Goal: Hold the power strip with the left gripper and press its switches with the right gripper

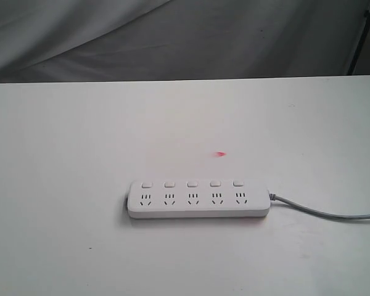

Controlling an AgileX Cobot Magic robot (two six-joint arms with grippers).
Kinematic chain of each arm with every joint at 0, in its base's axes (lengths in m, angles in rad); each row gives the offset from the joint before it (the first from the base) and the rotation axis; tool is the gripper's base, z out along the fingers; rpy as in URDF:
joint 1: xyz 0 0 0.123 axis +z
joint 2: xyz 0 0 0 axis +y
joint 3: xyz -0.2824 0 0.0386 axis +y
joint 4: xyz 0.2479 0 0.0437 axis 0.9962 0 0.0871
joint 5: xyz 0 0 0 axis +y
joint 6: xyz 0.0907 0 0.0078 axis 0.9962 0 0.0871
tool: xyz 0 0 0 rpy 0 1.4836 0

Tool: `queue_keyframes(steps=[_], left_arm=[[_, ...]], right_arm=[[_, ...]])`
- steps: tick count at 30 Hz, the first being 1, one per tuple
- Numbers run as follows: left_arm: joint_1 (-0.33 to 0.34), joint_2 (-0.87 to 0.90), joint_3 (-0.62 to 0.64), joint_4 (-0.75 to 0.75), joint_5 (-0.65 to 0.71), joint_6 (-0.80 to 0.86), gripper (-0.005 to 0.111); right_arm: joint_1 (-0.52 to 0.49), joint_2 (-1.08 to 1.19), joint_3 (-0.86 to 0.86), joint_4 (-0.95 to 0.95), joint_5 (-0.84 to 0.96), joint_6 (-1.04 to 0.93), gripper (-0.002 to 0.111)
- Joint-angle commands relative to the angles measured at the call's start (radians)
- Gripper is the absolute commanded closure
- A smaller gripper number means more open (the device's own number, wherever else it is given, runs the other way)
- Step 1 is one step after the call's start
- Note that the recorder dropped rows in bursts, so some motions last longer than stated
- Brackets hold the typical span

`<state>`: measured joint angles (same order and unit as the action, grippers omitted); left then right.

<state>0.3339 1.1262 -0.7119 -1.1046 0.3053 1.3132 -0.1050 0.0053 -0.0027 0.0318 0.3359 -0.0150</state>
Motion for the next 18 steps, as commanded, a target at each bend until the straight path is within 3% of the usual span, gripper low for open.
queue_keyframes(steps=[1,8,18], left_arm=[[0.071,0.075,-0.006,-0.307,0.181,0.426,0.106],[0.106,0.190,-0.002,-0.429,0.493,0.783,0.106],[0.104,0.319,-0.004,-0.321,0.593,0.782,0.106]], right_arm=[[0.005,-0.005,0.003,0.005,-0.003,0.001,0.108],[0.005,-0.005,0.003,0.005,-0.003,0.001,0.108],[0.005,-0.005,0.003,0.005,-0.003,0.001,0.108]])
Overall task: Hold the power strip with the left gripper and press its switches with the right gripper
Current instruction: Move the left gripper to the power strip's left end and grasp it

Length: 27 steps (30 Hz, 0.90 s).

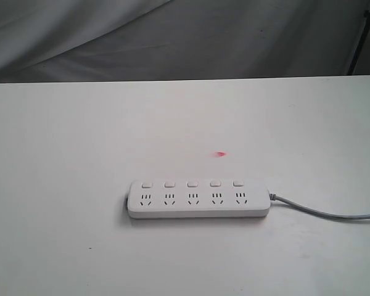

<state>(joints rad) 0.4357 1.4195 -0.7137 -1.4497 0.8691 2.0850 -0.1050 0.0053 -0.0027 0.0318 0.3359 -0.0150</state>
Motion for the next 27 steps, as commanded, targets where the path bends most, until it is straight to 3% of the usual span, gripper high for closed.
queue_keyframes(steps=[1,11,17,27], left_arm=[[0.002,0.032,-0.002,0.024,0.029,0.010,0.106],[0.002,0.052,-0.002,0.005,0.077,0.010,0.106],[0.002,0.052,-0.010,-0.089,0.103,0.010,0.106],[0.002,0.052,-0.178,0.231,0.309,0.010,0.106]], right_arm=[[0.005,-0.005,0.003,0.005,-0.003,0.001,0.108],[0.005,-0.005,0.003,0.005,-0.003,0.001,0.108],[0.005,-0.005,0.003,0.005,-0.003,0.001,0.108],[0.005,-0.005,0.003,0.005,-0.003,0.001,0.108]])
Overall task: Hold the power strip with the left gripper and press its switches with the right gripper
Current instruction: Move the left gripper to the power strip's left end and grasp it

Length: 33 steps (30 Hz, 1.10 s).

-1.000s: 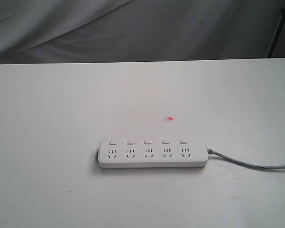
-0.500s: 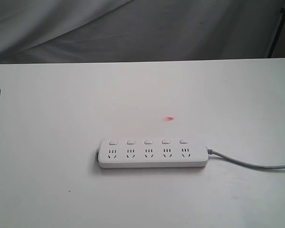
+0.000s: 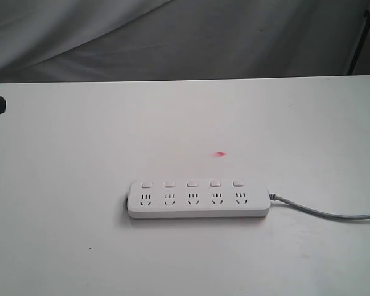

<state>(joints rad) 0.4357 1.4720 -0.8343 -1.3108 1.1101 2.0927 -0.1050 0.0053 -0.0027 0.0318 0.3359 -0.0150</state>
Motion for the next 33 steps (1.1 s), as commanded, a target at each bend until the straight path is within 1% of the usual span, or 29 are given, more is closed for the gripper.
queue_keyframes(steps=[1,3,5,7,11,14,16,18,21,24,26,29,31,33], left_arm=[[-0.003,-0.001,-0.066,0.103,0.070,0.003,0.106],[-0.024,-0.001,-0.079,0.148,0.064,0.003,0.106],[-0.060,-0.001,-0.081,0.195,0.056,0.003,0.106],[-0.119,-0.001,-0.081,0.248,0.031,0.003,0.106],[-0.256,0.006,-0.081,0.358,-0.117,0.003,0.106],[-0.333,0.035,-0.081,0.369,-0.193,0.003,0.106],[-0.373,0.063,-0.081,0.369,-0.228,0.003,0.104],[-0.408,0.102,-0.081,0.369,-0.262,0.003,0.096],[-0.442,0.165,-0.081,0.369,-0.319,0.003,0.076],[-0.458,0.228,-0.081,0.336,-0.369,0.003,0.049],[-0.458,0.260,-0.081,0.298,-0.376,0.003,0.034],[-0.458,0.288,-0.081,0.295,-0.371,0.003,0.023],[-0.458,0.298,-0.081,0.328,-0.345,0.003,0.019],[-0.458,0.300,-0.081,0.337,-0.303,0.003,0.020]], right_arm=[[0.005,-0.005,0.003,0.005,-0.003,0.001,0.108],[0.005,-0.005,0.003,0.005,-0.003,0.001,0.108],[0.005,-0.005,0.003,0.005,-0.003,0.001,0.108],[0.005,-0.005,0.003,0.005,-0.003,0.001,0.108],[0.005,-0.005,0.003,0.005,-0.003,0.001,0.108],[0.005,-0.005,0.003,0.005,-0.003,0.001,0.108],[0.005,-0.005,0.003,0.005,-0.003,0.001,0.108],[0.005,-0.005,0.003,0.005,-0.003,0.001,0.108],[0.005,-0.005,0.003,0.005,-0.003,0.001,0.108],[0.005,-0.005,0.003,0.005,-0.003,0.001,0.108],[0.005,-0.005,0.003,0.005,-0.003,0.001,0.108],[0.005,-0.005,0.003,0.005,-0.003,0.001,0.108],[0.005,-0.005,0.003,0.005,-0.003,0.001,0.108],[0.005,-0.005,0.003,0.005,-0.003,0.001,0.108]])
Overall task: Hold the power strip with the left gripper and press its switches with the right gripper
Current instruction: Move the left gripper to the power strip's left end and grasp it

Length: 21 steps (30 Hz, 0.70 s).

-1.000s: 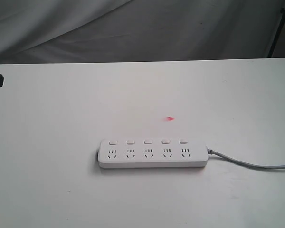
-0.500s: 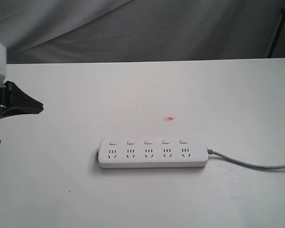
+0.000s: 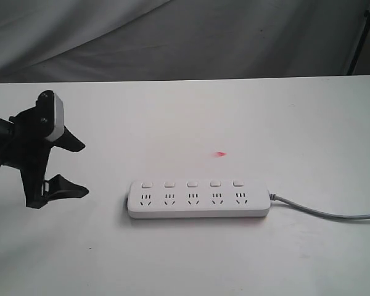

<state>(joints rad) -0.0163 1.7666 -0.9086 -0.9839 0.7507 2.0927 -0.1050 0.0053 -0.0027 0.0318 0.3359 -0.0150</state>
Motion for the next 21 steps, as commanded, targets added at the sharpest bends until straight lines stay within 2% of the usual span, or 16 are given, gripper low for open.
queue_keyframes(steps=[1,3,9,12,21], left_arm=[[-0.006,0.007,-0.009,0.011,0.071,0.003,0.020],[-0.017,0.008,-0.017,-0.006,0.091,0.003,0.020],[-0.136,0.125,-0.095,-0.002,0.061,0.003,0.020],[-0.169,0.168,-0.116,-0.012,0.066,0.003,0.020],[-0.174,0.249,-0.183,-0.054,0.118,0.003,0.020]], right_arm=[[0.005,-0.005,0.003,0.005,-0.003,0.001,0.108],[0.005,-0.005,0.003,0.005,-0.003,0.001,0.108],[0.005,-0.005,0.003,0.005,-0.003,0.001,0.108],[0.005,-0.005,0.003,0.005,-0.003,0.001,0.108],[0.005,-0.005,0.003,0.005,-0.003,0.001,0.108]])
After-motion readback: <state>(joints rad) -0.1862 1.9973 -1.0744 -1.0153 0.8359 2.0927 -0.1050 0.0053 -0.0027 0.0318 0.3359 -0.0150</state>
